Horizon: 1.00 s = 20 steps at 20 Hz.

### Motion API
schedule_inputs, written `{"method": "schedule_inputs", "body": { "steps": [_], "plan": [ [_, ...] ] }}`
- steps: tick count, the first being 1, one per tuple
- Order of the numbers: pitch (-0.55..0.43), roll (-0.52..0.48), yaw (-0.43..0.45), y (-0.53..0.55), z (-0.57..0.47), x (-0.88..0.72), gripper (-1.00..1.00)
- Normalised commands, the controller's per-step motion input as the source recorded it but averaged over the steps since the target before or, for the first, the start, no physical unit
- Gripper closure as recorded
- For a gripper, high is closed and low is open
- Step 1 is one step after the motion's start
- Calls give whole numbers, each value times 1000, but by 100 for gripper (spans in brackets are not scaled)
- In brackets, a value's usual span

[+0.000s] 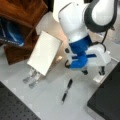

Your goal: Turn on the lamps. Open the box. Pick up the pen. Put it in the box.

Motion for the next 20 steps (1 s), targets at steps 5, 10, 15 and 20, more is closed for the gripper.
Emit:
{"method": "schedule_inputs", "body": {
  "steps": [5, 10, 15, 20],
  "plan": [
    [-73, 298, -3, 92, -227, 3, -100],
    [-64, 296, 34, 0, -188, -58, -100],
    [-65, 320, 24, -53, -144, -92, -100],
    [-68, 313, -12, -44, -170, -108, -100]
  ]
}}
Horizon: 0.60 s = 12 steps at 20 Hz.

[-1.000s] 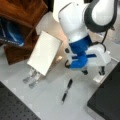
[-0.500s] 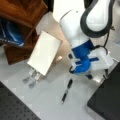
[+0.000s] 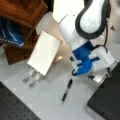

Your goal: Turn on the lamps. Open the box. Pick up the pen. Put it in the box.

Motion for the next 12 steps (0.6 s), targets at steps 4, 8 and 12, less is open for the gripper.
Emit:
{"method": "schedule_inputs", "body": {
  "steps": [4, 8, 12],
  "plan": [
    [-53, 299, -45, -81, -172, -90, -100],
    [-39, 280, -74, -120, -177, -48, -100],
    [-35, 271, -72, -133, -167, -28, -100]
  ]
}}
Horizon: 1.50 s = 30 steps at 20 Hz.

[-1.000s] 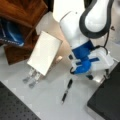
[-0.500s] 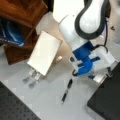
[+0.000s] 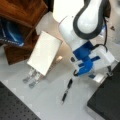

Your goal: Turn on the lamps. Open the box. Pick up the pen. Put it in the box.

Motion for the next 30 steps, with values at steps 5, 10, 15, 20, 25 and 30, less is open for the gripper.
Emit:
{"method": "schedule_inputs", "body": {
  "steps": [5, 10, 15, 20, 25, 30],
  "plan": [
    [-38, 236, -83, -109, -162, -21, 100],
    [-13, 204, -129, -76, -142, -4, 100],
    [-10, 203, -165, -28, -145, 21, 100],
    [-19, 172, -177, -7, -130, 22, 100],
    [-32, 116, -174, -5, -92, 5, 100],
    [-12, 56, -167, -94, -61, -36, 100]
  ]
}}
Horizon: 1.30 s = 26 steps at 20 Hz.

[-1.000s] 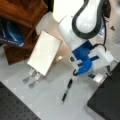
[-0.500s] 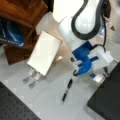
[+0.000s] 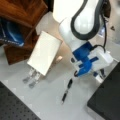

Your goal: Turn on the lamps. Open the box. Pick up the pen. Put it in the box.

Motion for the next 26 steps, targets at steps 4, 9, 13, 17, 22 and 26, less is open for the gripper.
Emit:
{"method": "schedule_inputs", "body": {
  "steps": [4, 9, 13, 17, 22, 26],
  "plan": [
    [29, -11, -174, -187, -7, -56, 100],
    [105, -75, -153, -208, 149, -72, 100],
    [125, -139, -109, -192, 253, -63, 100],
    [108, -232, -71, -152, 202, -56, 100],
    [85, -282, 1, -142, 208, -75, 100],
    [76, -325, 140, -124, 315, -85, 100]
  ]
}}
